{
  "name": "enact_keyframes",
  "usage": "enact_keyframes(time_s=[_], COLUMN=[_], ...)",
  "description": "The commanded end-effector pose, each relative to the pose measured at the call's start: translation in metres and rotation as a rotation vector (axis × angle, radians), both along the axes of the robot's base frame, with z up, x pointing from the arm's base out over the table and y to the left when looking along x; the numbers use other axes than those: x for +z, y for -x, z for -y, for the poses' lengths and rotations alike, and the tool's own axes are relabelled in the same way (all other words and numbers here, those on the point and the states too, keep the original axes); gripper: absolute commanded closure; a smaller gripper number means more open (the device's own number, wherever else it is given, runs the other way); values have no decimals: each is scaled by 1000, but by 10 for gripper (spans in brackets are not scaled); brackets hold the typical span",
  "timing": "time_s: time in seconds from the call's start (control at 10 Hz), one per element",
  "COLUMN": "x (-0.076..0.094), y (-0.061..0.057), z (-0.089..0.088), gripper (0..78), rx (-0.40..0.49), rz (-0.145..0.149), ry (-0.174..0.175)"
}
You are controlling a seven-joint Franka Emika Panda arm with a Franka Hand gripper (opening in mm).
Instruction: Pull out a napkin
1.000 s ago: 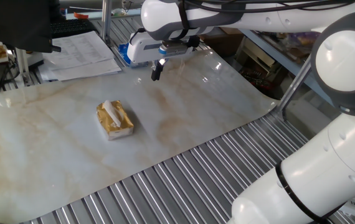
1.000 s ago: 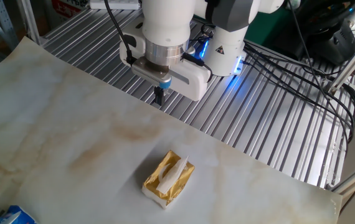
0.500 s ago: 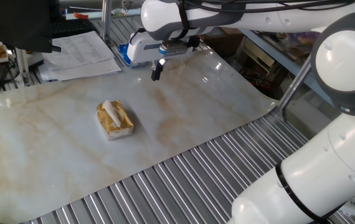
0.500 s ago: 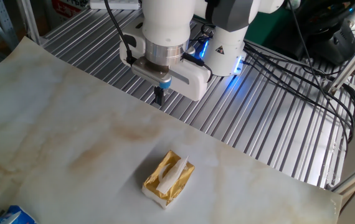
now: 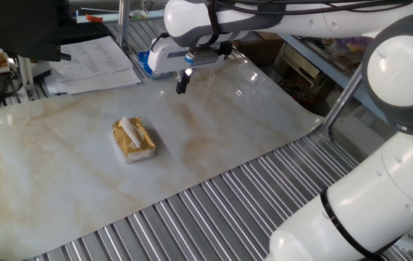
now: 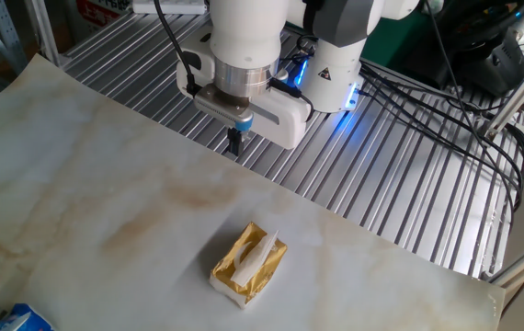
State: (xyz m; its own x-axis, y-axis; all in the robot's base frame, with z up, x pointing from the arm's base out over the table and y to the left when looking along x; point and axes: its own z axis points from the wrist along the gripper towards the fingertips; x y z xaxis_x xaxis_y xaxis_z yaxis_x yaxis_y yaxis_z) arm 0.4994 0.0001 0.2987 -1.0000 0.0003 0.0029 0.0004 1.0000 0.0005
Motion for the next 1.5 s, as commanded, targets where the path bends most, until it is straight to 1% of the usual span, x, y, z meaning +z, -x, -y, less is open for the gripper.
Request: enact_keyframes(time_s=[0.1,0.2,1.1,1.5], x=[0,0,0,-10], y=[0,0,0,-6], z=[0,0,0,-5], gripper=[776,776,776,776], rx=[-27,-21,-21,-34], rz=[9,9,12,28], ry=[-1,24,2,-4])
